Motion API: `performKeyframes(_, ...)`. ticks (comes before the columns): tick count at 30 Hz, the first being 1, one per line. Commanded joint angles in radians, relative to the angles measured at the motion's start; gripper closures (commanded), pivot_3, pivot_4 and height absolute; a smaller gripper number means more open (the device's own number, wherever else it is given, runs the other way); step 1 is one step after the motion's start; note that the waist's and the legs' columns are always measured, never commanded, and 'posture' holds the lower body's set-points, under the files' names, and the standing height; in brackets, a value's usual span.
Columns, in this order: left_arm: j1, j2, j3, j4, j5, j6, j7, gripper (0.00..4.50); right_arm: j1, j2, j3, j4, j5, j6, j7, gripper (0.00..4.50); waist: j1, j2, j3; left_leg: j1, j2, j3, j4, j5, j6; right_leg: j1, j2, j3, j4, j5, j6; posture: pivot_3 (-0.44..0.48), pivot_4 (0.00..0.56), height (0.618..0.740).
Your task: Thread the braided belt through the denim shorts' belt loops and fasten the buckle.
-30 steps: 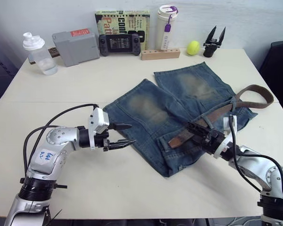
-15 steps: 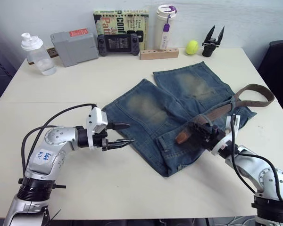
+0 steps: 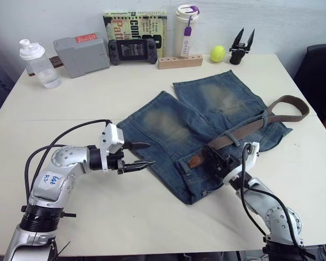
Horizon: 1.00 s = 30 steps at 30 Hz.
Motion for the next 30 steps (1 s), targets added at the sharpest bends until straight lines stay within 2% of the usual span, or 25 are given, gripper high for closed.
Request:
performKeyframes(1, -0.019, 0.007, 0.011, -0.01, -0.015, -0.007, -0.014, 1.33, 0.008, 0.045, 0.033, -0.042, 0.042, 0.021, 0.005, 4.45, -0.003, 0.0, 0.0, 0.0, 0.0, 0.0, 0.0, 0.0, 0.0, 0.0, 0.0, 0.0, 0.0, 0.0, 0.0, 0.0, 0.15, 0.696)
performKeyframes(5, -0.017, 0.005, 0.009, -0.012, -0.013, -0.006, -0.015, 1.33, -0.008, 0.081, 0.083, -0.025, 0.009, 0.042, 0.001, 4.45, -0.008, 0.0, 0.0, 0.001, 0.0, 0.0, -0.001, 0.0, -0.001, 0.0, 0.001, 0.0, 0.001, 0.0, -0.001, 0.0, 0.15, 0.696)
performKeyframes(9, -0.011, 0.004, 0.008, -0.019, -0.013, -0.003, -0.012, 1.33, -0.035, 0.073, 0.118, -0.011, 0.0, 0.086, 0.022, 4.45, -0.008, 0.0, 0.0, 0.001, 0.001, 0.0, -0.001, 0.0, -0.001, 0.0, 0.001, 0.001, 0.0, 0.0, -0.001, 0.0, 0.15, 0.696)
performKeyframes(17, 0.003, 0.007, 0.007, -0.03, -0.011, 0.001, -0.006, 1.33, -0.102, 0.055, 0.211, 0.104, -0.144, 0.185, 0.031, 4.45, -0.025, -0.004, -0.002, 0.004, 0.001, 0.001, -0.002, 0.0, -0.001, 0.001, 0.001, 0.002, 0.0, -0.001, -0.001, 0.0, 0.15, 0.696)
performKeyframes(21, -0.004, 0.006, 0.002, -0.023, -0.006, -0.003, -0.008, 1.33, -0.123, 0.045, 0.223, 0.138, -0.278, 0.152, 0.028, 4.45, -0.033, -0.01, -0.006, 0.011, 0.002, 0.003, -0.005, -0.002, -0.006, 0.004, 0.001, 0.003, 0.001, -0.001, -0.002, 0.0, 0.15, 0.696)
performKeyframes(24, -0.008, 0.005, -0.004, -0.018, -0.001, -0.008, -0.01, 1.33, -0.123, 0.068, 0.18, 0.135, -0.291, 0.13, 0.018, 4.45, -0.029, -0.014, -0.008, 0.013, 0.002, 0.004, -0.007, -0.003, -0.009, 0.005, 0.001, 0.004, 0.001, -0.001, -0.003, 0.0, 0.15, 0.696)
performKeyframes(25, -0.009, 0.005, -0.008, -0.016, 0.002, -0.01, -0.012, 1.33, -0.12, 0.083, 0.155, 0.127, -0.267, 0.129, 0.01, 3.63, -0.027, -0.015, -0.009, 0.013, 0.002, 0.004, -0.007, -0.003, -0.009, 0.005, 0.001, 0.004, 0.001, -0.001, -0.003, 0.0, 0.15, 0.696)
performKeyframes(30, -0.019, 0.0, -0.019, -0.006, 0.009, -0.014, -0.013, 1.33, -0.088, 0.092, 0.065, 0.064, -0.209, 0.173, -0.061, 1.53, -0.021, -0.014, -0.009, 0.013, 0.002, 0.005, -0.007, -0.003, -0.01, 0.004, 0.001, 0.006, 0.001, -0.001, -0.003, 0.0, 0.15, 0.696)
